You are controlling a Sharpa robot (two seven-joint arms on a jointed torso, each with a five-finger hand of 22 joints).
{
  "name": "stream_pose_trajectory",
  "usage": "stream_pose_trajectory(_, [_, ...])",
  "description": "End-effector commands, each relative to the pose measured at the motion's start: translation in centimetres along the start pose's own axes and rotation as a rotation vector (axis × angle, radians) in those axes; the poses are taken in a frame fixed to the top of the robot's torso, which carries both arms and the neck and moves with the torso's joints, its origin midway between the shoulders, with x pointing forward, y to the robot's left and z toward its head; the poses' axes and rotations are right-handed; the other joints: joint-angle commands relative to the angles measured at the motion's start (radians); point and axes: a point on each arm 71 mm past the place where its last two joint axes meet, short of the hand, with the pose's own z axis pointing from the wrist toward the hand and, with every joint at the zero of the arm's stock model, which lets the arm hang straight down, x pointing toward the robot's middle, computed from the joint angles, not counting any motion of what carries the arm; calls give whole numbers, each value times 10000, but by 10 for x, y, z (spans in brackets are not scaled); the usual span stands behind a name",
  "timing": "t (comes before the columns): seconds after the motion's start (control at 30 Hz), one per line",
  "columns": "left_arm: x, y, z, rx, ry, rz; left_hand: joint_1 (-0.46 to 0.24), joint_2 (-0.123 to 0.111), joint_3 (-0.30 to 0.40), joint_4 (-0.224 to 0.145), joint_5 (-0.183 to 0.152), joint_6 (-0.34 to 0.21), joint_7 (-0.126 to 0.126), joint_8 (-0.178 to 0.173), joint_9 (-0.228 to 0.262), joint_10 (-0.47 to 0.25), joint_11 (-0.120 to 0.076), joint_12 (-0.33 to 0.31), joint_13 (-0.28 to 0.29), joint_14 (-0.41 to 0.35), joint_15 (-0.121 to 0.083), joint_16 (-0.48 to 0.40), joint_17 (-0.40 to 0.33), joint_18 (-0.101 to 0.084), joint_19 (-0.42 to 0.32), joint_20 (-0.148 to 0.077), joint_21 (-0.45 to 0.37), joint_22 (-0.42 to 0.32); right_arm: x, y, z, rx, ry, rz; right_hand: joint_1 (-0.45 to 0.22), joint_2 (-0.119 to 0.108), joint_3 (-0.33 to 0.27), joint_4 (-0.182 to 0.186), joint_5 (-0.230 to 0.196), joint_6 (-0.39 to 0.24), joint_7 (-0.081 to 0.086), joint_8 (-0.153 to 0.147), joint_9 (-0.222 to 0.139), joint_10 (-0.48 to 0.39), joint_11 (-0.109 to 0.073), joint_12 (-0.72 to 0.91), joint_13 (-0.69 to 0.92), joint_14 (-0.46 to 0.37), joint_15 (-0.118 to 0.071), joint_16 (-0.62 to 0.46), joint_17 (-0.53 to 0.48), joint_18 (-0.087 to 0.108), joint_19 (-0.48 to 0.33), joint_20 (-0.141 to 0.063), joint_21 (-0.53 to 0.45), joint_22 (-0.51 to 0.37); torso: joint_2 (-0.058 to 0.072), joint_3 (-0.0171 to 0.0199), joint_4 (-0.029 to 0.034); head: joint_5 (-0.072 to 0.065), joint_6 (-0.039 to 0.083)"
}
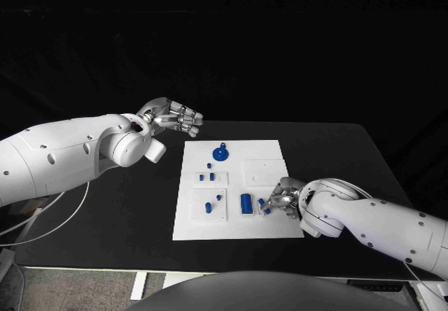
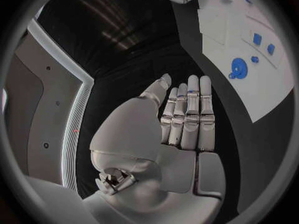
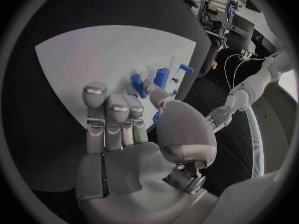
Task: Assemble the parts on the task board
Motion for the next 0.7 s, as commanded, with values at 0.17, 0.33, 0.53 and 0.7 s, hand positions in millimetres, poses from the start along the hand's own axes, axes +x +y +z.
stream_pose_trajectory(0.17, [3, -1, 0, 52, 178, -87, 5, -91, -5, 73, 34, -83, -20, 6, -1, -73, 10, -18, 3, 24, 60, -25, 8, 144, 84, 1, 12, -24, 4, 3, 0, -91, 217, -189, -173, -79, -173, 220, -55, 200, -166, 25, 14, 135, -58, 27, 12, 18, -55, 28, -11, -191, 453, -23, -56, 724, -1, 1, -3, 30, -19])
stream_pose_trajectory(0.33, [2, -1, 0, 44, 186, -88, 5, -91, -5, 73, 34, -83, -20, 6, -1, -73, 10, -18, 3, 24, 60, -25, 8, 144, 84, 1, 12, -24, 4, 5, -1, -166, 178, -150, -110, -80, -498, 360, 39, 198, -175, 23, 9, 137, -60, 24, 14, 15, -60, 24, -18, -193, 454, -28, -68, 721, -1, 4, -3, 54, -21])
stream_pose_trajectory(0.53, [2, -1, 0, 38, 191, -89, 3, -93, -7, 83, 34, -85, -21, 6, -1, -75, 11, -17, 3, 23, 60, -25, 9, 143, 86, 2, 12, -35, 4, 6, -1, -200, 102, -89, -220, -127, -642, 550, -231, 201, -180, 21, 6, 139, -61, 22, 15, 16, -62, 29, -15, -189, 459, -31, -62, 722, 2, 1, -5, 66, 0])
stream_pose_trajectory(0.7, [2, -1, 0, 29, 188, -89, 1, -97, -8, 96, 34, -88, -22, 6, -1, -76, 12, -17, 3, 22, 60, -25, 11, 143, 89, 3, 12, -51, 4, 6, -1, -218, 54, -43, -506, -457, -870, 1048, -660, 229, -183, 22, 2, 145, -50, 16, 8, 14, -62, 35, -7, -184, 463, -33, -46, 726, 3, 5, -7, 72, -6])
